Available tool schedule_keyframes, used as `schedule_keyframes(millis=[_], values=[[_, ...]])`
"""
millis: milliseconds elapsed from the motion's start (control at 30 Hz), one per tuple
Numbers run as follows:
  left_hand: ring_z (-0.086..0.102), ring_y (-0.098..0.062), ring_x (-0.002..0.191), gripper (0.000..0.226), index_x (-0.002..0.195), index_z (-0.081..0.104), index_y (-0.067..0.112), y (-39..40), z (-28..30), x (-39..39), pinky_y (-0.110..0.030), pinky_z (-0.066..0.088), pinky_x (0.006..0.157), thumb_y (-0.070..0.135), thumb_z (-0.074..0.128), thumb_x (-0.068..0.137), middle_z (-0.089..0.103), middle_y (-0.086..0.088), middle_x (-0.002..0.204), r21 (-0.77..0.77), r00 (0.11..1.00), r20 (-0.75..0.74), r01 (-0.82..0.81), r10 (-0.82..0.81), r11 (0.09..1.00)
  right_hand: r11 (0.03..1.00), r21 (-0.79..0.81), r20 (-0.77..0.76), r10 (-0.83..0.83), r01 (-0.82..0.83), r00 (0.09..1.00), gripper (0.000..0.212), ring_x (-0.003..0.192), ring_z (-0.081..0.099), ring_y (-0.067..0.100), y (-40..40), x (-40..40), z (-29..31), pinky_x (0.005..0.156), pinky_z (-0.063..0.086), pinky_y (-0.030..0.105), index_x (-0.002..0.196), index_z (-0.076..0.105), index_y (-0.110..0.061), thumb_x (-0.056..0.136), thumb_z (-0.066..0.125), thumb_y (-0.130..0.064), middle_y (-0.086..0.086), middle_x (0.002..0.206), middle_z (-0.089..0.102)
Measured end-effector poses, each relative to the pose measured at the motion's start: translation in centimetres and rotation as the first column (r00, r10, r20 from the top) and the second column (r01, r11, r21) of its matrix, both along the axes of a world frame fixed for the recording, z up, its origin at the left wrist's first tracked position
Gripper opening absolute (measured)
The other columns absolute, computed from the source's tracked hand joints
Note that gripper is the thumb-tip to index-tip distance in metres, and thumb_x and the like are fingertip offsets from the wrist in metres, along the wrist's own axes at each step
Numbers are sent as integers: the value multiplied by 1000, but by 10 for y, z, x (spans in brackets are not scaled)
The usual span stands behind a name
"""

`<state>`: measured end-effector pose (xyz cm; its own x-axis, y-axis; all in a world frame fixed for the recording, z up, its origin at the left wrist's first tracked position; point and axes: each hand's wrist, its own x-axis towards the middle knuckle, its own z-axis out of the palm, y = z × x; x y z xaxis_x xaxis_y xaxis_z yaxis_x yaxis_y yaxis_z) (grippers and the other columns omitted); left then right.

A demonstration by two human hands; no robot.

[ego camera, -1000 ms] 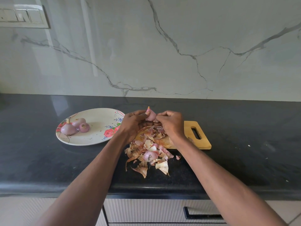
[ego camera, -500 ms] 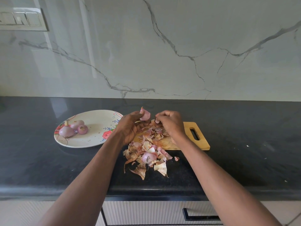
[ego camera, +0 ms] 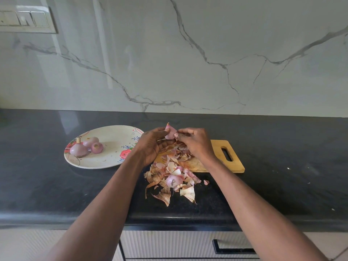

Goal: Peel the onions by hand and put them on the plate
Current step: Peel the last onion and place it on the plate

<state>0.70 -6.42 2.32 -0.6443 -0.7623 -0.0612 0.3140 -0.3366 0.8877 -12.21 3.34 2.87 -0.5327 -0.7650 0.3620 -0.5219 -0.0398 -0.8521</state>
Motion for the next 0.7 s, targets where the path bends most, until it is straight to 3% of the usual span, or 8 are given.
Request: schedule_keyframes(millis=[67,167,300,433,567,633,700], values=[[72,-28,93,22,110,68,-6,1,0,0,-36,61,89,4,68,91,73,-23,109,-27,1000,9,5,-5,1000,1000,-10,28,7,-7,1000,22,76,70,11,0,1,1,66,54,25,97,79,-15,79,82,-26,-3,86,76],[73,-26,84,24,111,69,-7,5,-1,-2,-33,62,83,2,69,89,74,-23,103,-68,999,34,-3,5,998,1000,-12,33,-24,24,999,15,66,68,10,-1,5,-1,56,49,23,75,79,-25,74,85,-39,-8,70,74],[74,-23,72,20,110,69,-9,12,0,-4,-28,63,70,-2,66,91,76,-19,89,-115,999,46,3,3,993,991,-15,27,-132,132,991,30,64,71,17,-4,13,-6,53,55,33,72,78,-18,76,81,-48,-6,64,72],[75,-26,74,20,109,70,-9,15,2,-3,-27,60,64,-2,66,91,76,-21,91,-140,1000,27,-5,8,990,986,-67,16,-154,155,988,28,60,67,16,-4,14,-6,49,50,28,71,76,-12,79,82,-38,-1,65,71],[75,-29,79,20,110,69,-9,14,2,-3,-31,62,68,-2,64,92,75,-24,95,-133,1000,11,9,-8,991,986,-95,88,-126,134,988,23,57,68,11,-1,14,-4,49,55,27,69,76,-9,75,86,-29,1,65,71],[74,-32,84,20,110,70,-9,10,0,-4,-38,64,77,-1,64,92,74,-26,101,-122,1000,15,9,-8,992,987,-101,148,-108,124,983,17,54,64,4,0,12,-2,49,52,20,70,76,-7,71,88,-19,2,66,72],[71,-36,91,23,113,68,-10,7,-2,-5,-44,60,89,1,65,93,72,-28,105,-101,1000,22,6,-4,995,989,-97,211,-86,109,974,8,58,67,9,1,9,-2,54,55,24,71,76,-8,70,84,-9,3,68,73]])
